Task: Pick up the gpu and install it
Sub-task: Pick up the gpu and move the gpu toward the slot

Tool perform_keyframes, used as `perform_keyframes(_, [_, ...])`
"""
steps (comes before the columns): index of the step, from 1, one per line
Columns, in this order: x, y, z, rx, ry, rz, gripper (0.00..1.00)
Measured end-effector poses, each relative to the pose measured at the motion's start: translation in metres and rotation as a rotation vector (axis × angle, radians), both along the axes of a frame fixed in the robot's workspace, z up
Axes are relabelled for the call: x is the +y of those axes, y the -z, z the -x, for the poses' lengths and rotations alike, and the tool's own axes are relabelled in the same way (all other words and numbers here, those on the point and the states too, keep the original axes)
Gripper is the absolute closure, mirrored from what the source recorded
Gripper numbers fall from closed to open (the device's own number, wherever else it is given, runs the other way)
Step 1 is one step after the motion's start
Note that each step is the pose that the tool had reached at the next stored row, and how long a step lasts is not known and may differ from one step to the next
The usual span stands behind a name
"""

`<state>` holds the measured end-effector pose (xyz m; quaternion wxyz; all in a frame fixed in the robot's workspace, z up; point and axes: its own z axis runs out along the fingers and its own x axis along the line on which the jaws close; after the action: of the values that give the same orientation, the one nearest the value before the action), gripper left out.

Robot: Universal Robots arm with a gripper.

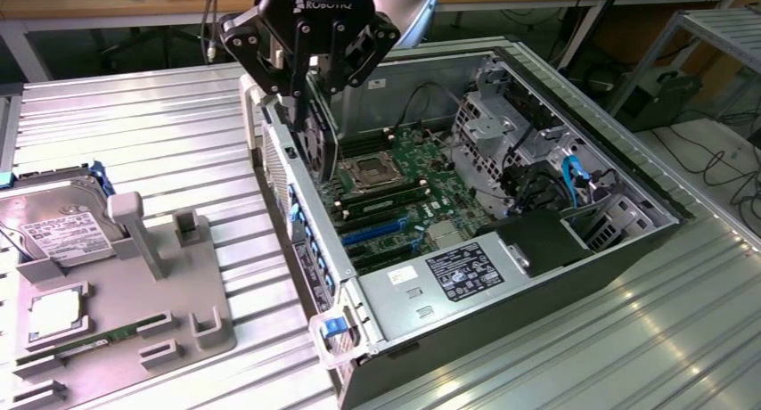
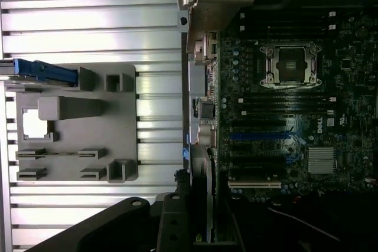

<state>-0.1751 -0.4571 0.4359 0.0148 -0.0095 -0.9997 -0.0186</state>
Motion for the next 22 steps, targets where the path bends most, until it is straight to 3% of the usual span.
perform_keyframes(22, [0.0000,0.0031,-0.0104,-0.0005,0.000,0.0000,0.73])
